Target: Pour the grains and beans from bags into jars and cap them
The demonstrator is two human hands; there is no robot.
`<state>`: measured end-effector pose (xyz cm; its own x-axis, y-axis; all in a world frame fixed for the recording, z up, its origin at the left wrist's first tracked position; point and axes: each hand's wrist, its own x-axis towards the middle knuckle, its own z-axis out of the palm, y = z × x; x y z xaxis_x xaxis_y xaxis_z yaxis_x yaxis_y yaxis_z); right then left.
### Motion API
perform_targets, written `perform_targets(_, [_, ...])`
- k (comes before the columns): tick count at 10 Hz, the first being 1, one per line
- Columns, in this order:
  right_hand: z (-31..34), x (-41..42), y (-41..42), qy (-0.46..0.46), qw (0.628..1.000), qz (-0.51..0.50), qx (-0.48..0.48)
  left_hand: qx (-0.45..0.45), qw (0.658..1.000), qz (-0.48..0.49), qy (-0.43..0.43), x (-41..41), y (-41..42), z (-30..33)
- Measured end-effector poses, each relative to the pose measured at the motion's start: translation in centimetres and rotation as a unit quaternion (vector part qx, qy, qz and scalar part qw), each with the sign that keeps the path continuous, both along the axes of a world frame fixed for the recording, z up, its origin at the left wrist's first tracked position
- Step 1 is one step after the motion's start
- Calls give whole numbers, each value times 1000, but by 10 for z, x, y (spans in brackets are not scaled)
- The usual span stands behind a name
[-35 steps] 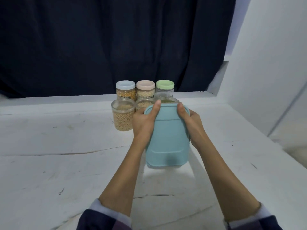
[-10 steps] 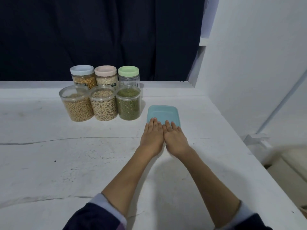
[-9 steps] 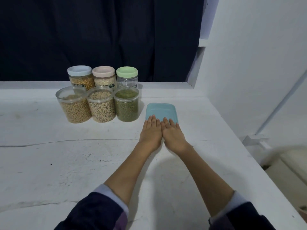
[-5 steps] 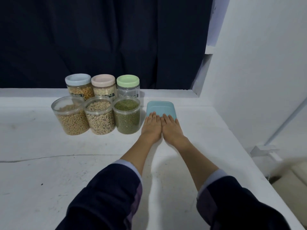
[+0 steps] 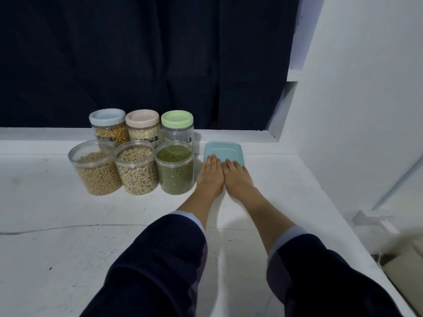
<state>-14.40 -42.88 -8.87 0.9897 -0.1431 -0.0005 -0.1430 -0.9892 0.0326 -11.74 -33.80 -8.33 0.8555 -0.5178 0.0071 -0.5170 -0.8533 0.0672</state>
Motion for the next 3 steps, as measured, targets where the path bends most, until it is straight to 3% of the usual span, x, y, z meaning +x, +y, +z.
perform_targets(2, [39,-13,-21,55,992,62,100,-87,993,48,-60,-21,11,-1])
perform_targets(3, [80,-40,-41,-49,974,60,211,-108,992,-27,-60,-48,36,5])
